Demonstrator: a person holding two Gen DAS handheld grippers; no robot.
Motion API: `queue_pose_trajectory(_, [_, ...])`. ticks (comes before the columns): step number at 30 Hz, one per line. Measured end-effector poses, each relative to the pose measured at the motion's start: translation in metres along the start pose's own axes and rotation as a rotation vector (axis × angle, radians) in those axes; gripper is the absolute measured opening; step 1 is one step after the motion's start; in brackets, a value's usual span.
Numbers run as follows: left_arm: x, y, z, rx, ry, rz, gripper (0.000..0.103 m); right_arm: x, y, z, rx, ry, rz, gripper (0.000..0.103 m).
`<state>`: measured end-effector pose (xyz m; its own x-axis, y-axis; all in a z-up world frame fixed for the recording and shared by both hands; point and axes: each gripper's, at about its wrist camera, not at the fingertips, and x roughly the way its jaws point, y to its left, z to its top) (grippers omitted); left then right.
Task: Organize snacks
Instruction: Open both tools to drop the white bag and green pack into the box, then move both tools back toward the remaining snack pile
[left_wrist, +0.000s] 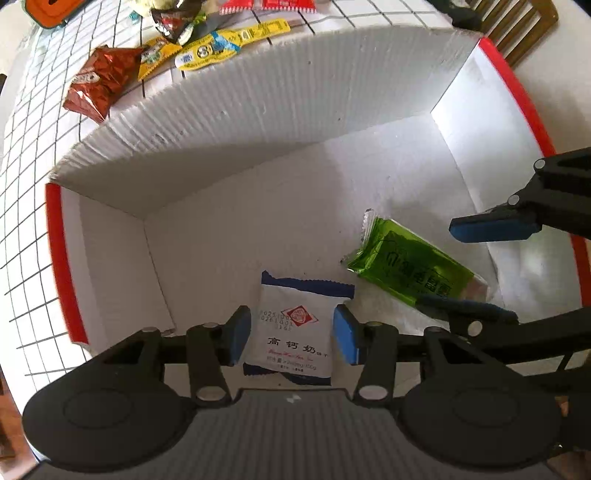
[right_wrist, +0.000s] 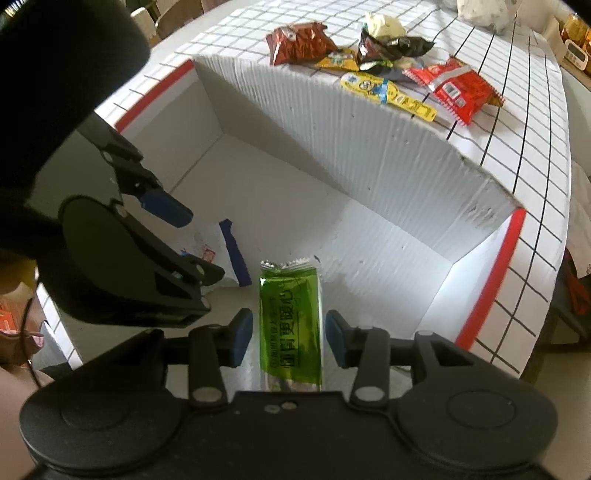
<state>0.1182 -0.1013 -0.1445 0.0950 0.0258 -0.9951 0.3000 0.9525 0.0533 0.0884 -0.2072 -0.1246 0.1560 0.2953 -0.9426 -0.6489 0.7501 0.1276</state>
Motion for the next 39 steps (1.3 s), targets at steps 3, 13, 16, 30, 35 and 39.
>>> queue_pose_trajectory(3, [-0.011,0.003,-0.003,-0.005,-0.032,-0.013,0.050,-0.009,0.000,0.000,0.002,-0.025,0.000,0.046])
queue_pose_trajectory(13, [-0.066,0.016,-0.010,-0.015,-0.204,-0.023,0.060,-0.056,-0.009,0.006,0.029,-0.158,0.012,0.055])
queue_pose_trajectory(16, [-0.083,0.021,-0.009,-0.013,-0.266,-0.009,0.060,-0.069,-0.010,0.012,0.022,-0.207,0.005,0.066])
queue_pose_trajectory(30, [-0.135,0.059,0.011,-0.062,-0.491,0.035,0.080,-0.106,-0.036,0.053,0.055,-0.364,-0.032,0.087])
queue_pose_trajectory(35, [-0.138,0.079,0.022,-0.078,-0.540,0.066,0.080,-0.109,-0.051,0.071,0.123,-0.406,-0.045,0.098])
queue_pose_trajectory(39, [-0.141,0.098,0.032,-0.096,-0.586,0.081,0.084,-0.108,-0.060,0.085,0.158,-0.429,-0.051,0.100])
